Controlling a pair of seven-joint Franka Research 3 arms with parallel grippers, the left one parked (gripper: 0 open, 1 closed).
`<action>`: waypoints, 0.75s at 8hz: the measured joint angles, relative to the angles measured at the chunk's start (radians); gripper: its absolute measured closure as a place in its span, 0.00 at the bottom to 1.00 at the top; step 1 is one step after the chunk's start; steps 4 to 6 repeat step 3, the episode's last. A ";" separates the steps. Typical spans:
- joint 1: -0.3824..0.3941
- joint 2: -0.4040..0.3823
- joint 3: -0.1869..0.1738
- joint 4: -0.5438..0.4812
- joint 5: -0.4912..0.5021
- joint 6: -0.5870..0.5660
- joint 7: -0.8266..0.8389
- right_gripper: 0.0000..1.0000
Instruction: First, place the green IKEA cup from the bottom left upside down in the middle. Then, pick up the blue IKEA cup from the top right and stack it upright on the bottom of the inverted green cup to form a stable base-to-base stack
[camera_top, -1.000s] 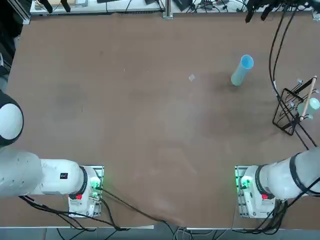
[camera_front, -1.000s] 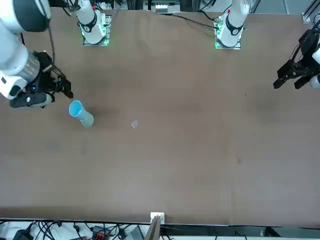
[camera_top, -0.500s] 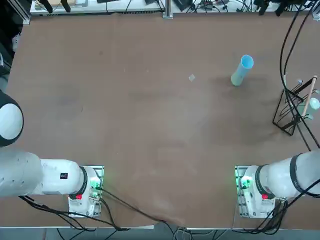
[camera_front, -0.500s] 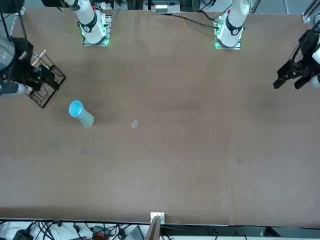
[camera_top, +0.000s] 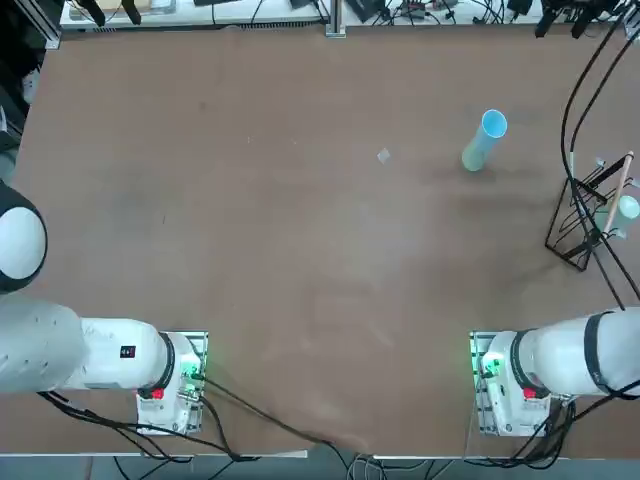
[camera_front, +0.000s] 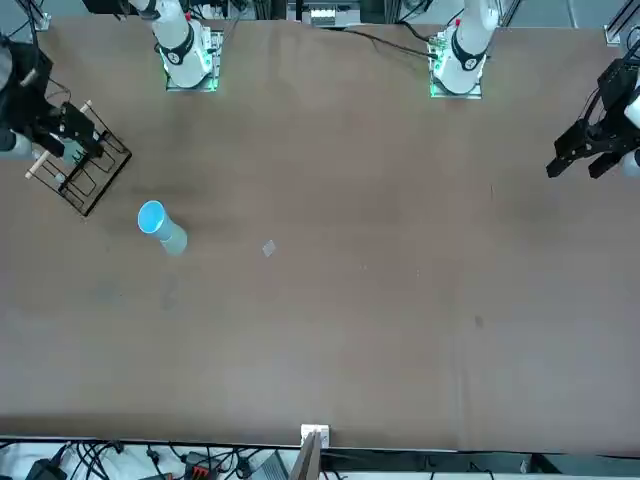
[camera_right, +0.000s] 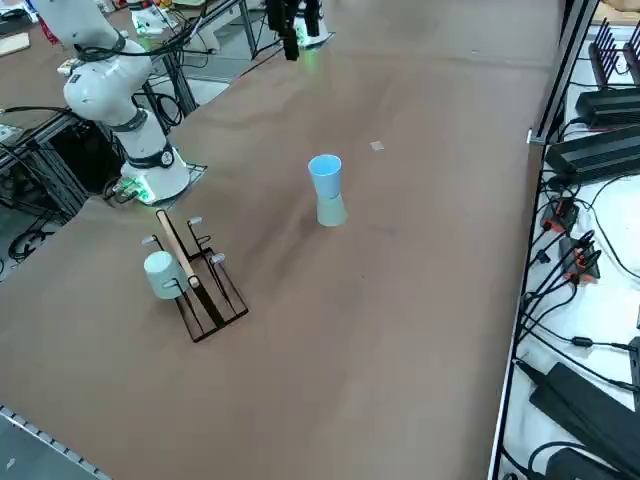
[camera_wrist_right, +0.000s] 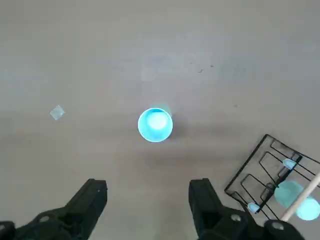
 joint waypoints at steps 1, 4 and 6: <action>-0.001 -0.006 0.000 -0.003 -0.003 0.009 0.002 0.00; -0.001 0.024 0.000 0.005 -0.003 0.038 0.004 0.00; -0.001 0.024 0.000 0.005 -0.003 0.038 0.004 0.00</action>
